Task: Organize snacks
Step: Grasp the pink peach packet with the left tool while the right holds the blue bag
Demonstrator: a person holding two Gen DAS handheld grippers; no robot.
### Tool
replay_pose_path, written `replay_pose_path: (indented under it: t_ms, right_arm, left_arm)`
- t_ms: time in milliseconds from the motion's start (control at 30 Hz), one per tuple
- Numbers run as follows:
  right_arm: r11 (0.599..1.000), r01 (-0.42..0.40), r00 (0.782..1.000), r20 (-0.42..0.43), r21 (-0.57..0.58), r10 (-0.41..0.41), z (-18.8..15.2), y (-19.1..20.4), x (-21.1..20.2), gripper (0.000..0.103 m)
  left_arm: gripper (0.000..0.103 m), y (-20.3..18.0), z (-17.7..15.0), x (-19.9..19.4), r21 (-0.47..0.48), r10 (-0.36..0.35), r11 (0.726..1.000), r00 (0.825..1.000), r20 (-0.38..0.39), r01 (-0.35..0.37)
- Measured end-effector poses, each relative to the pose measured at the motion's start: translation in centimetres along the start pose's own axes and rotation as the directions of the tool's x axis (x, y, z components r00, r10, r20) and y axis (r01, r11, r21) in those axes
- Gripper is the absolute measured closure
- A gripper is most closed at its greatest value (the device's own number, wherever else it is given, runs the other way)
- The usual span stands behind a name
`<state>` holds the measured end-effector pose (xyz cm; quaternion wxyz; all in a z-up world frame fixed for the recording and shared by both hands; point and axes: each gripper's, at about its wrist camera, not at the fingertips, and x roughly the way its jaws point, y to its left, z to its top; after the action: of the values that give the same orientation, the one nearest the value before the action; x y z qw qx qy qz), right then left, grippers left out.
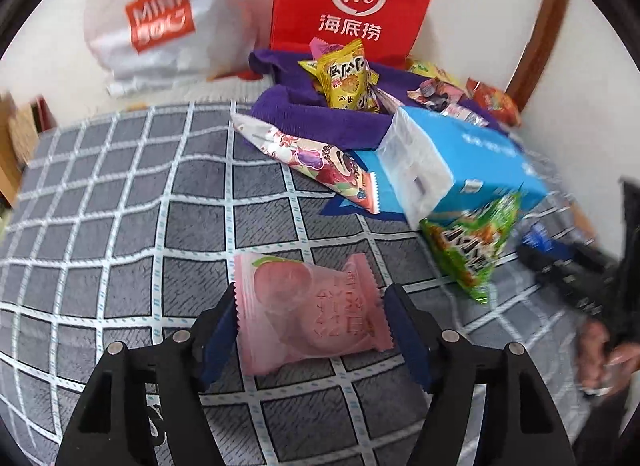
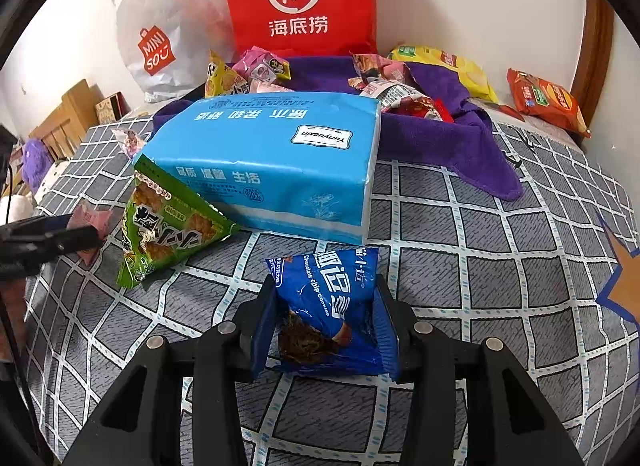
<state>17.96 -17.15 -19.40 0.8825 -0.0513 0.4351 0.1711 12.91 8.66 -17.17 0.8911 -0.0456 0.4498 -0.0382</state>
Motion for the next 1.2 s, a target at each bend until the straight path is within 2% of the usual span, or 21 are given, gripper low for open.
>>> replay_pose_path:
  t_ms: [67,100,133,367,600,867,1200]
  right_arm:
    - [1.0,-0.006,1.0,0.001,0.007,0.006,0.0,-0.1,0.0,0.058]
    - [1.0,-0.009,1.0,0.001,0.009,0.009,0.0,-0.1,0.0,0.058]
    - [1.0,-0.009,1.0,0.002,0.009,0.009,0.0,-0.1,0.0,0.058]
    - [1.0,-0.002,1.0,0.001,0.003,0.002,0.0,0.0,0.1,0.058]
    - [0.999,-0.04,0.999,0.007,0.034,0.04,0.0,-0.5,0.0,0.058]
    - [1.0,0.022,1.0,-0.006,-0.02,-0.022,0.0,0.5,0.1,0.057]
    - [0.999,0.024,1.0,-0.005,-0.029,-0.024,-0.1,0.7,0.1,0.056]
  left_arm:
    - [0.047,-0.8,-0.3,0.1,0.047,0.072,0.996,0.997,0.015,-0.072]
    - [0.054,-0.9,-0.3,-0.1,0.057,0.074,0.996,0.997,0.018,-0.075]
    - [0.056,-1.0,-0.3,-0.1,0.067,0.065,0.996,0.998,0.02,-0.066]
    - [0.057,-1.1,-0.1,0.0,0.074,0.071,0.995,0.997,0.018,-0.072]
    - [0.057,-0.9,0.0,0.0,0.067,0.059,0.996,0.998,0.019,-0.06]
    - [0.057,-1.1,-0.1,-0.1,0.072,0.057,0.996,0.998,0.02,-0.058]
    - [0.056,-1.2,-0.2,0.0,0.072,0.051,0.996,0.998,0.023,-0.053]
